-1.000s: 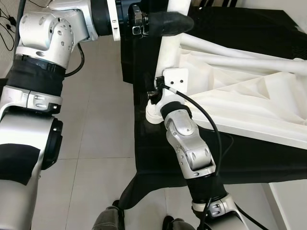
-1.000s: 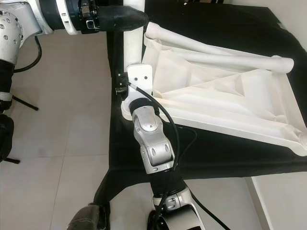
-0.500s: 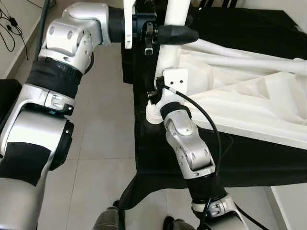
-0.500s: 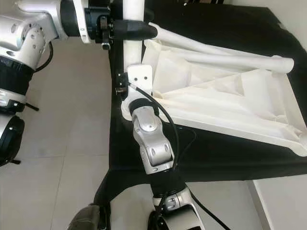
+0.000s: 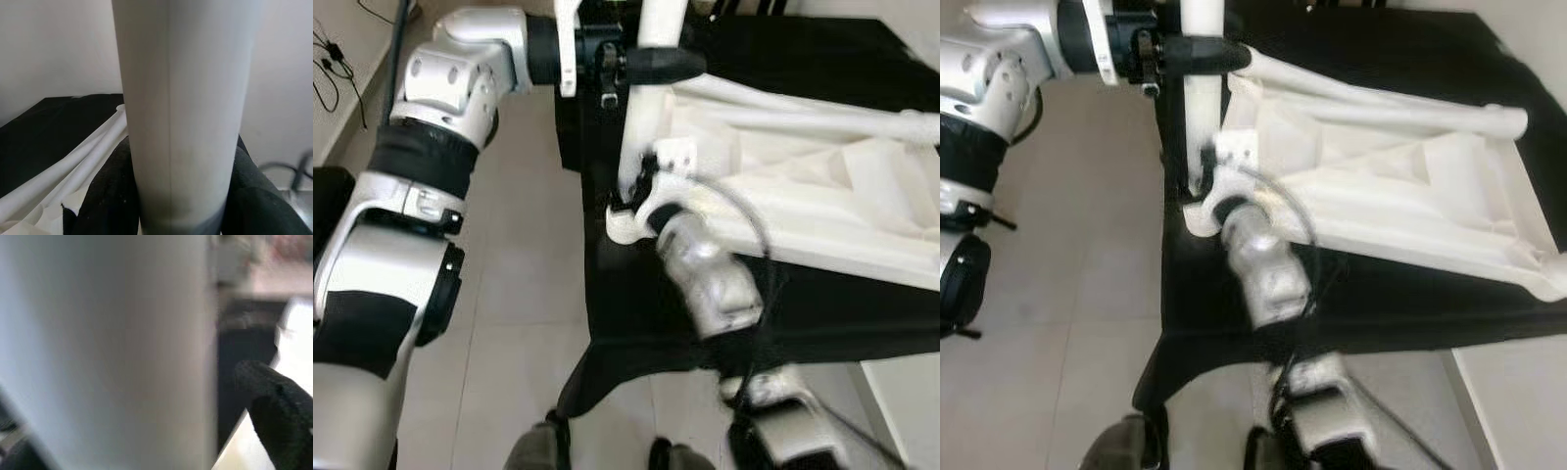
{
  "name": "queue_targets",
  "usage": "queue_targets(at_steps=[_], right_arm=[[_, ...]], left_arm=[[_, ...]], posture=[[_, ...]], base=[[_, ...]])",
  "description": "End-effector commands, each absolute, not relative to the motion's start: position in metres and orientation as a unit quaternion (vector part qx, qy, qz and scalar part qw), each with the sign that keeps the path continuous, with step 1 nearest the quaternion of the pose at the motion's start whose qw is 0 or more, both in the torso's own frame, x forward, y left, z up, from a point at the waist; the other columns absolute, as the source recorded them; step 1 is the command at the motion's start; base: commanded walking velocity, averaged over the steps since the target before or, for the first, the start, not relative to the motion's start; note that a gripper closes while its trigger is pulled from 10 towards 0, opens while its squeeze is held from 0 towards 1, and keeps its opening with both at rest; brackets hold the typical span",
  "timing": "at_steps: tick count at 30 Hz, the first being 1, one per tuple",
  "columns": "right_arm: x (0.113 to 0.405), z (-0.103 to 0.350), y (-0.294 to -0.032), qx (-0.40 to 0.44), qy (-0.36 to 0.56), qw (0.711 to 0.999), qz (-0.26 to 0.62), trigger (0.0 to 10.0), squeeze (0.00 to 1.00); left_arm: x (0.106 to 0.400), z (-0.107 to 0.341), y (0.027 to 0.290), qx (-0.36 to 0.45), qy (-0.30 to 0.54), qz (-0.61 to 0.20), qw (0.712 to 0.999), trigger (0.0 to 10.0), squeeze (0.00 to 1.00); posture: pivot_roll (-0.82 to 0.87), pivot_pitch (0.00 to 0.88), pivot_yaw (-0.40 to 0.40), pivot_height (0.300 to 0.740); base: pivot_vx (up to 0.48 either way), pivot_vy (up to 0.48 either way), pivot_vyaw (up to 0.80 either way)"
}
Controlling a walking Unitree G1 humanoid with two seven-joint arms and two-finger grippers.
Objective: Building children table
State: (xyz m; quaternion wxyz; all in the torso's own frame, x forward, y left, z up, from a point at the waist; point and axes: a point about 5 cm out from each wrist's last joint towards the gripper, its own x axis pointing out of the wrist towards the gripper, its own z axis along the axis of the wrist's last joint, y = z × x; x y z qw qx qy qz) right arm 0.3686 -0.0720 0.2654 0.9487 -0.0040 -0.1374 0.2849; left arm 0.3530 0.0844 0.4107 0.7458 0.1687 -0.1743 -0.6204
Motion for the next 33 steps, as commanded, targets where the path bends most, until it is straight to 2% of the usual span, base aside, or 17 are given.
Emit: queue_targets(at_steps=[1, 2, 3, 4, 5, 6, 8, 11, 13, 16, 17, 18, 19, 20, 21, 25, 33], right_arm=[[0.368, 0.271, -0.065, -0.006, -0.150, 0.932, 0.330, 10.0, 1.00], [0.370, 0.279, -0.070, -0.033, -0.156, 0.918, 0.364, 10.0, 1.00], [0.372, 0.287, -0.074, -0.051, -0.159, 0.906, 0.390, 10.0, 0.92], [0.372, 0.292, -0.076, -0.057, -0.156, 0.891, 0.422, 10.0, 0.54], [0.372, 0.292, -0.076, -0.057, -0.156, 0.891, 0.422, 10.0, 0.54], [0.373, 0.296, -0.077, -0.073, -0.160, 0.881, 0.440, 10.0, 0.00], [0.373, 0.296, -0.077, -0.073, -0.160, 0.881, 0.440, 10.0, 0.00], [0.372, 0.296, -0.073, -0.092, -0.145, 0.850, 0.497, 10.0, 0.00], [0.372, 0.296, -0.073, -0.092, -0.145, 0.850, 0.497, 10.0, 0.00], [0.371, 0.292, -0.069, -0.072, -0.116, 0.809, 0.571, 10.0, 0.00], [0.372, 0.288, -0.066, -0.065, -0.104, 0.792, 0.597, 3.6, 0.00], [0.372, 0.288, -0.066, -0.065, -0.104, 0.792, 0.597, 3.6, 0.00], [0.372, 0.285, -0.064, -0.062, -0.097, 0.779, 0.616, 0.0, 0.00], [0.372, 0.285, -0.064, -0.062, -0.097, 0.779, 0.616, 0.0, 0.00], [0.371, 0.282, -0.060, -0.058, -0.087, 0.763, 0.638, 0.0, 0.00], [0.373, 0.278, -0.055, -0.060, -0.081, 0.755, 0.648, 0.0, 0.00], [0.376, 0.275, -0.053, -0.053, -0.080, 0.762, 0.640, 0.0, 0.00]], left_arm=[[0.347, 0.414, 0.073, 0.207, -0.179, -0.637, 0.721, 0.0, 0.00], [0.347, 0.414, 0.073, 0.207, -0.179, -0.638, 0.720, 0.0, 0.00], [0.347, 0.414, 0.072, 0.206, -0.180, -0.639, 0.719, 0.0, 0.00], [0.347, 0.415, 0.071, 0.201, -0.181, -0.641, 0.718, 0.0, 0.00], [0.347, 0.415, 0.071, 0.201, -0.181, -0.641, 0.718, 0.0, 0.00], [0.347, 0.416, 0.071, 0.195, -0.182, -0.643, 0.718, 0.0, 0.00], [0.347, 0.416, 0.071, 0.195, -0.182, -0.643, 0.718, 0.0, 0.00], [0.347, 0.416, 0.070, 0.195, -0.185, -0.644, 0.717, 0.0, 0.00], [0.347, 0.416, 0.070, 0.195, -0.185, -0.644, 0.717, 0.0, 0.00], [0.347, 0.417, 0.069, 0.194, -0.185, -0.646, 0.715, 0.0, 0.00], [0.348, 0.417, 0.069, 0.194, -0.186, -0.646, 0.714, 0.0, 0.00], [0.348, 0.417, 0.069, 0.194, -0.186, -0.646, 0.714, 0.0, 0.00], [0.348, 0.417, 0.069, 0.194, -0.186, -0.647, 0.714, 0.0, 0.00], [0.348, 0.417, 0.069, 0.194, -0.186, -0.647, 0.714, 0.0, 0.00], [0.348, 0.417, 0.069, 0.194, -0.187, -0.647, 0.713, 0.0, 0.00], [0.348, 0.417, 0.069, 0.195, -0.186, -0.648, 0.712, 0.0, 0.00], [0.349, 0.416, 0.068, 0.196, -0.188, -0.647, 0.712, 0.0, 0.03]], posture=[[-0.03, 0.241, -0.015, 0.740], [-0.03, 0.243, -0.016, 0.740], [-0.03, 0.242, -0.017, 0.740], [-0.03, 0.242, -0.019, 0.740], [-0.03, 0.242, -0.019, 0.740], [-0.03, 0.242, -0.019, 0.740], [-0.03, 0.242, -0.019, 0.740], [-0.03, 0.246, -0.019, 0.740], [-0.03, 0.246, -0.019, 0.740], [-0.03, 0.250, -0.022, 0.740], [-0.03, 0.251, -0.023, 0.740], [-0.03, 0.251, -0.023, 0.740], [-0.03, 0.252, -0.024, 0.740], [-0.03, 0.252, -0.024, 0.740], [-0.03, 0.255, -0.023, 0.740], [-0.03, 0.256, -0.023, 0.740], [-0.03, 0.258, -0.022, 0.740]], base=[[0.000, 0.000, 0.00], [0.000, 0.000, 0.00], [0.000, 0.000, 0.00], [0.000, 0.000, 0.00], [0.000, 0.000, 0.00], [0.000, 0.000, 0.00], [0.000, 0.000, 0.00], [0.000, 0.000, 0.00], [0.000, 0.000, 0.00], [0.000, 0.000, 0.00], [0.000, 0.000, 0.00], [0.000, 0.000, 0.00], [0.000, 0.000, 0.00], [0.000, 0.000, 0.00], [0.000, 0.000, 0.00], [0.000, 0.000, 0.00], [0.000, 0.000, 0.00]])
